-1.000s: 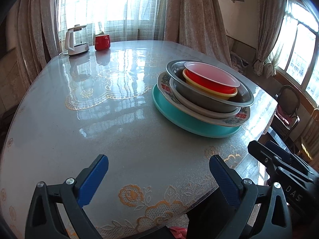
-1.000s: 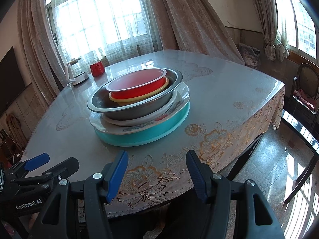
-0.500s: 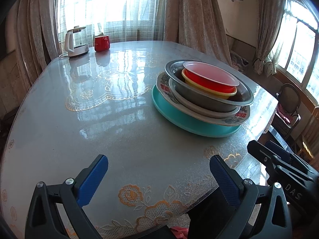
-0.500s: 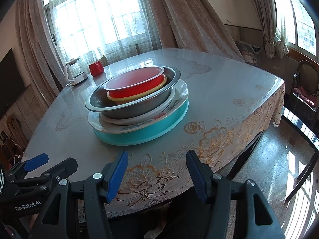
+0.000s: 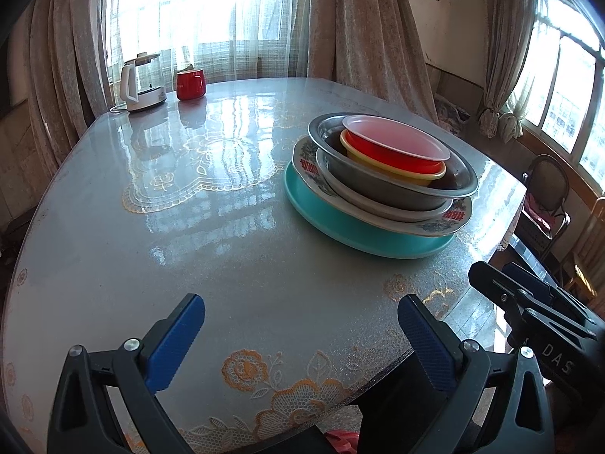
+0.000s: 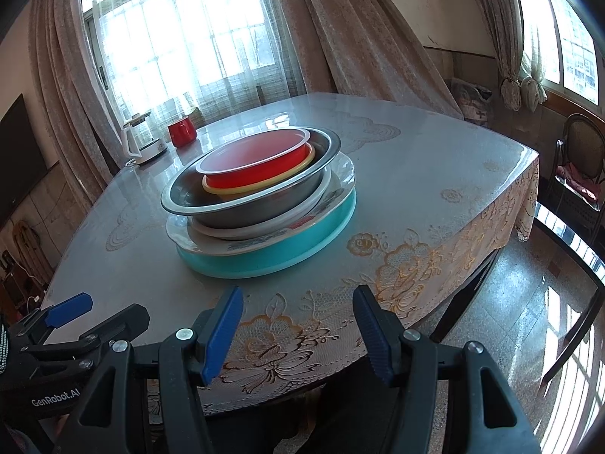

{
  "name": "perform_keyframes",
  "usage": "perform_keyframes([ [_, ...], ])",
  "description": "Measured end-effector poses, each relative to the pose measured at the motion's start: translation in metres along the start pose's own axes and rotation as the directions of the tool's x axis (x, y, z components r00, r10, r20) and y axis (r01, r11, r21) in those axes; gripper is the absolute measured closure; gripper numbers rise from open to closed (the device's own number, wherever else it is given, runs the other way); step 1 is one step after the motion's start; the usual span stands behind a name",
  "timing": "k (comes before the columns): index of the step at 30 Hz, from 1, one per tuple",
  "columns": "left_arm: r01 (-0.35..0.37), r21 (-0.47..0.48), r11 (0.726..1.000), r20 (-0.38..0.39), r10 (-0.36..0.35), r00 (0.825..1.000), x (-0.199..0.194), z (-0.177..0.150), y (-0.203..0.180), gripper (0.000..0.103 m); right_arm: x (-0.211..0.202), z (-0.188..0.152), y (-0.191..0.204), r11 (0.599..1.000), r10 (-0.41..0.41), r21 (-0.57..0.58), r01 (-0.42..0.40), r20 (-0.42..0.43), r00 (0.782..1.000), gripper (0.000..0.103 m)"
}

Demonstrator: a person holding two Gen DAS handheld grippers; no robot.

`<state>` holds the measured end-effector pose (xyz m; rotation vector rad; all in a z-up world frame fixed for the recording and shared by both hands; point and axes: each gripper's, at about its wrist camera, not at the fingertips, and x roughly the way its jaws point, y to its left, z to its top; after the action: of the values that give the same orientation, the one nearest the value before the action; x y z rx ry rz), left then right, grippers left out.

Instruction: Organize plates and bowls

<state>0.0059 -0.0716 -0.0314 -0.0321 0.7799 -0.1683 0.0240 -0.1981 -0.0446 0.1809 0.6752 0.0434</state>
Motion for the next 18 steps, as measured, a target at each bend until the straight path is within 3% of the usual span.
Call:
perform_keyframes([
  [11, -0.074, 0.035, 0.997, 0.011, 0.074, 0.997, -0.0013, 0.0019, -0.006, 0.0, 0.001, 0.0023, -0.0043, 1.0, 0.0, 0.007, 0.0, -0.002, 1.0, 0.042],
  [18, -0.033, 0.035, 0.999, 0.035, 0.032, 0.999, -0.0037, 0.005, -0.0065, 0.001, 0.0057, 0.004, -0.0086, 1.0, 0.0, 0.018, 0.0, -0.013, 1.0, 0.042],
])
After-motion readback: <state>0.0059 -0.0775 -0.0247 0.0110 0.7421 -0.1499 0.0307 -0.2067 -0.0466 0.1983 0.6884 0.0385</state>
